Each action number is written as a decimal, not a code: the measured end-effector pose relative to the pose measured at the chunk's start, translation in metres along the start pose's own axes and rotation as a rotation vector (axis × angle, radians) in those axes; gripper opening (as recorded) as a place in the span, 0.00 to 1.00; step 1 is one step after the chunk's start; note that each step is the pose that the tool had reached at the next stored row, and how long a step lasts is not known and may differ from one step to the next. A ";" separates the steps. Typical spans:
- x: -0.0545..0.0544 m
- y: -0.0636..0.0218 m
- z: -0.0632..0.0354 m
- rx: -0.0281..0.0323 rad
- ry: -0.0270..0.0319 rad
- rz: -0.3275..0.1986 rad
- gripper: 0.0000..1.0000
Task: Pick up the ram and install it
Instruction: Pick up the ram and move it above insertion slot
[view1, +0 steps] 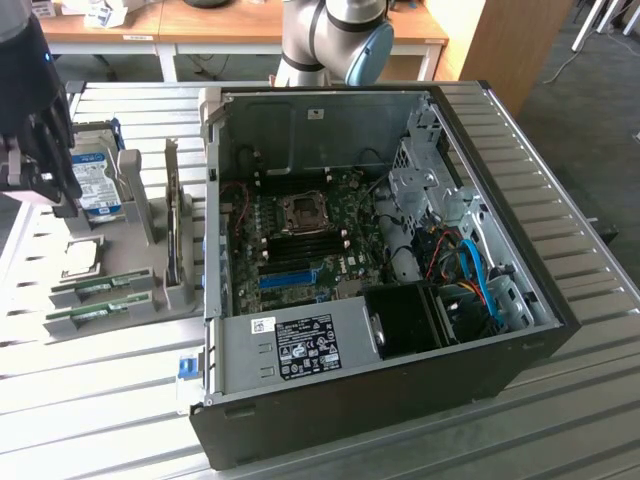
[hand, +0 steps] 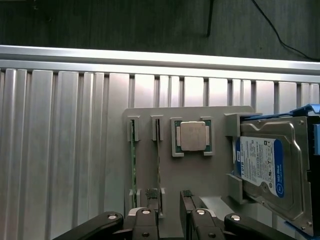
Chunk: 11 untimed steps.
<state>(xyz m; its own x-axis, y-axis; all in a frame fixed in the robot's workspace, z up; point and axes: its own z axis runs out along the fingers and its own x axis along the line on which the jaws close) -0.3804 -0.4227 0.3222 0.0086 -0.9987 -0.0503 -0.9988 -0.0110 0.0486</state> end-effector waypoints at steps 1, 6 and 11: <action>0.000 -0.0001 0.0018 0.0001 0.0000 0.000 0.31; 0.001 -0.0006 0.0109 0.0001 0.0000 0.000 0.31; 0.002 -0.0010 0.0200 0.0000 0.0000 0.000 0.31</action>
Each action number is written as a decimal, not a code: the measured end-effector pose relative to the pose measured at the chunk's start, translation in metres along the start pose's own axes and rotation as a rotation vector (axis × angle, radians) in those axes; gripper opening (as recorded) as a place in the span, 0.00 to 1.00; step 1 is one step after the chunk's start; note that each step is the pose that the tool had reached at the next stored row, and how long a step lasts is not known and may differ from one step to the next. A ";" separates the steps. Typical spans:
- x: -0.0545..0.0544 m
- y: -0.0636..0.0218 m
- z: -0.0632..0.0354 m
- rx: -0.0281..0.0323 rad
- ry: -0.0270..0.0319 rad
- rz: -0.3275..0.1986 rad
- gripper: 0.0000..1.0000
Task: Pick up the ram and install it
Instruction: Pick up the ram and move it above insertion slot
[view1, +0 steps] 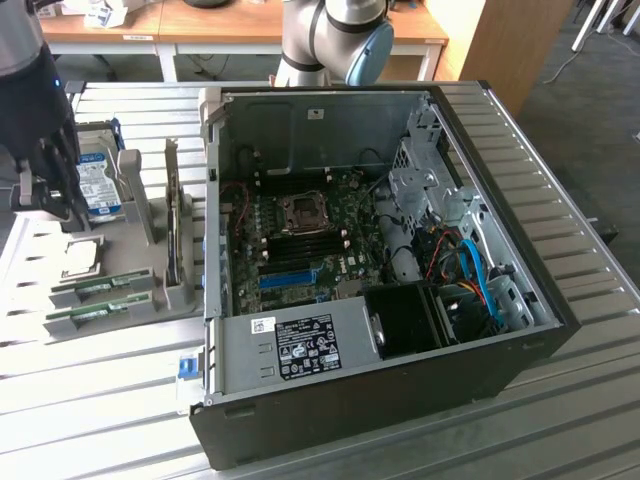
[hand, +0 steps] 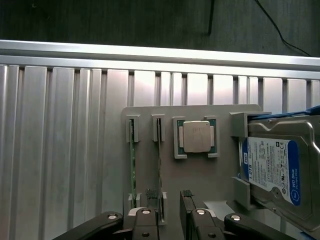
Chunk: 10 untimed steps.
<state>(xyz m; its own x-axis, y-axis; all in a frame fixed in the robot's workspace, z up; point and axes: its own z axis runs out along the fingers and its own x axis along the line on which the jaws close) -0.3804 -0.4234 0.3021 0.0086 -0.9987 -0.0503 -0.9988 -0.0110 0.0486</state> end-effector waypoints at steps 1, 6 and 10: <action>0.000 -0.0001 0.0018 0.0000 0.0000 0.000 0.31; 0.001 -0.0005 0.0108 0.0000 0.0000 0.000 0.31; 0.001 -0.0009 0.0180 0.0000 0.0000 0.000 0.31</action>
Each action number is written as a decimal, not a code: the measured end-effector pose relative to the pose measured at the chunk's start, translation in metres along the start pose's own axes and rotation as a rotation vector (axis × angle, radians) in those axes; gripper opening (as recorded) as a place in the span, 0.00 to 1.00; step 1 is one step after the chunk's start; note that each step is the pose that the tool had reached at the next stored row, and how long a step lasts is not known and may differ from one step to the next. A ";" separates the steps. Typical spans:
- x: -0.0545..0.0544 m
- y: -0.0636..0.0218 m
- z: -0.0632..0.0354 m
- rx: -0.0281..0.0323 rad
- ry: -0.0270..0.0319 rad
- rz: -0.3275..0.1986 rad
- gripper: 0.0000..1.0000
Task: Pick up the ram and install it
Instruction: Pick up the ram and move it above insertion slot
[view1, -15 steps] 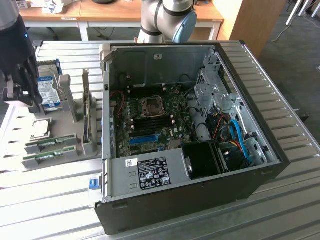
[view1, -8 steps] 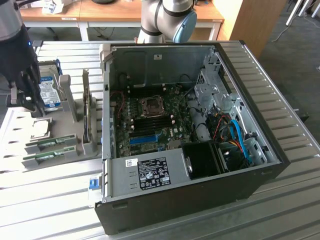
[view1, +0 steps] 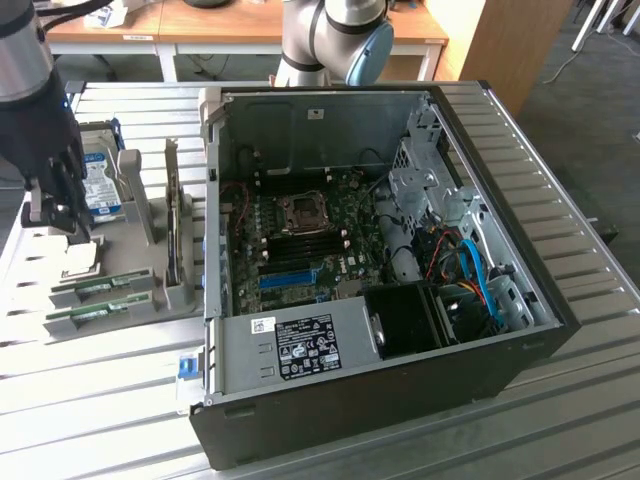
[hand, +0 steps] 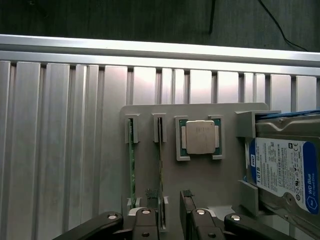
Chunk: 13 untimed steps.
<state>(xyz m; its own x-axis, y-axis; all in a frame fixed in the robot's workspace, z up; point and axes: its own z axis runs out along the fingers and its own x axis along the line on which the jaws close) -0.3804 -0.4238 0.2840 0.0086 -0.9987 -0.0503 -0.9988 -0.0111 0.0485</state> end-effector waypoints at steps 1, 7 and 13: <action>0.000 -0.0001 0.0018 0.0001 -0.0001 0.000 0.31; 0.000 -0.0002 0.0037 -0.0001 0.0000 0.000 0.31; 0.004 -0.0001 0.0035 0.0000 0.0001 0.000 0.31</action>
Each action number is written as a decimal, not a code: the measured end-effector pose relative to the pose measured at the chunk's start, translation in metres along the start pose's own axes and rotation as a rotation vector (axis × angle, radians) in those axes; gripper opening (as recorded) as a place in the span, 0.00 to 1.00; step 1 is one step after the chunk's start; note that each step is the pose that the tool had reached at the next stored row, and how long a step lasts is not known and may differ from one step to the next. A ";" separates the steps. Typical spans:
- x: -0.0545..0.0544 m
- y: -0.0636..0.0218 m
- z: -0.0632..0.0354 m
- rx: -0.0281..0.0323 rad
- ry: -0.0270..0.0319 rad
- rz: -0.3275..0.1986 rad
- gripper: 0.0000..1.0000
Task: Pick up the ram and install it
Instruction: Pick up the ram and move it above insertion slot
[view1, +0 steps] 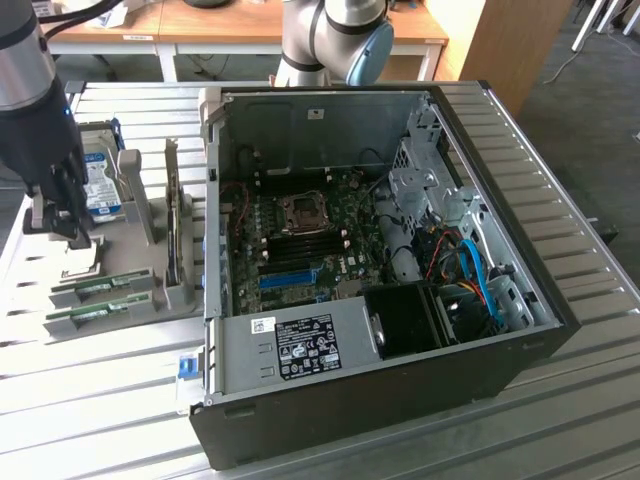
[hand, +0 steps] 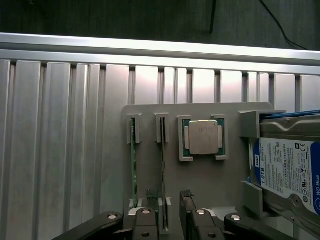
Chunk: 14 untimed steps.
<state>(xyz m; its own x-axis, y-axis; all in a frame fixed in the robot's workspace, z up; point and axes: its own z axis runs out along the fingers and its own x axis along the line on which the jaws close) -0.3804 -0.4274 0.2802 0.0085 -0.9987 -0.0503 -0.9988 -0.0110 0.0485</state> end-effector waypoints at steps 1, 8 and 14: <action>0.002 0.0000 -0.0001 0.0000 0.0000 0.000 0.31; 0.015 0.0001 -0.0008 -0.0001 -0.0001 0.000 0.31; 0.025 0.0003 -0.0013 -0.0001 0.0000 0.000 0.31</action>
<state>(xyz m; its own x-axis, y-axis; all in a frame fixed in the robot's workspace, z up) -0.3804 -0.4522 0.2803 0.0085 -0.9987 -0.0503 -0.9988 -0.0110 0.0487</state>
